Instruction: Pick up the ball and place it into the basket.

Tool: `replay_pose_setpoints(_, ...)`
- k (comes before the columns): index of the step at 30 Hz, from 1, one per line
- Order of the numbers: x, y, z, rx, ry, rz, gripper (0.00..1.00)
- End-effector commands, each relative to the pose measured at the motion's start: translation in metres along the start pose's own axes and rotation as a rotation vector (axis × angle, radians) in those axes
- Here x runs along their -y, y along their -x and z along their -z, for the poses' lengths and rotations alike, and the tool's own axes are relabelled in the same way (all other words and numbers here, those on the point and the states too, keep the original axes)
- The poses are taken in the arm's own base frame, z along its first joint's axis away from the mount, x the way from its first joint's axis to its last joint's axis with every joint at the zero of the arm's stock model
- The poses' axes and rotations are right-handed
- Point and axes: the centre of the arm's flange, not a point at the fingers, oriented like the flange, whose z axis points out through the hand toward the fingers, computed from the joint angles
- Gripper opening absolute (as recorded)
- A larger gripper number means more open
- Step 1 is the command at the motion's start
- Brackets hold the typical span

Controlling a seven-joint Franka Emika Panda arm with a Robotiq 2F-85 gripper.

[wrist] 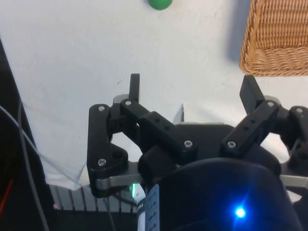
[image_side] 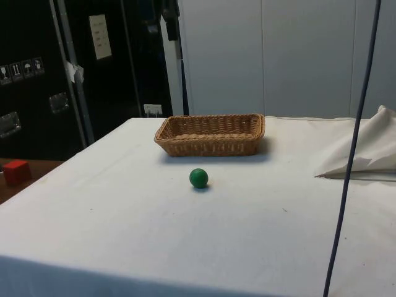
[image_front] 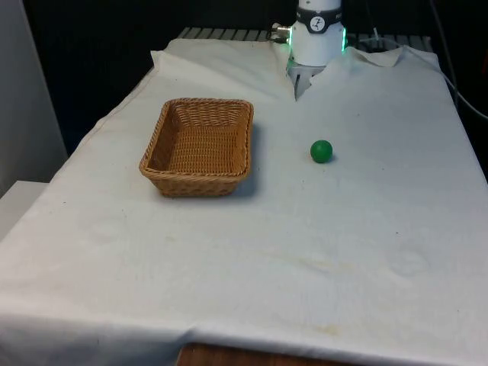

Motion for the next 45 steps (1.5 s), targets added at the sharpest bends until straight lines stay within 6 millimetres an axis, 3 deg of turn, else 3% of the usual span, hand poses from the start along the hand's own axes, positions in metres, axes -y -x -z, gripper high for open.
replay_pose_setpoints(1,0.001,0.002,-0.001,-0.019,0.009,0.000,1.00)
replay_pose_setpoints(20,0.002,0.012,-0.044,-0.039,0.001,0.010,1.00)
replay_pose_setpoints(45,0.001,0.027,-0.124,-0.069,0.018,0.008,1.00)
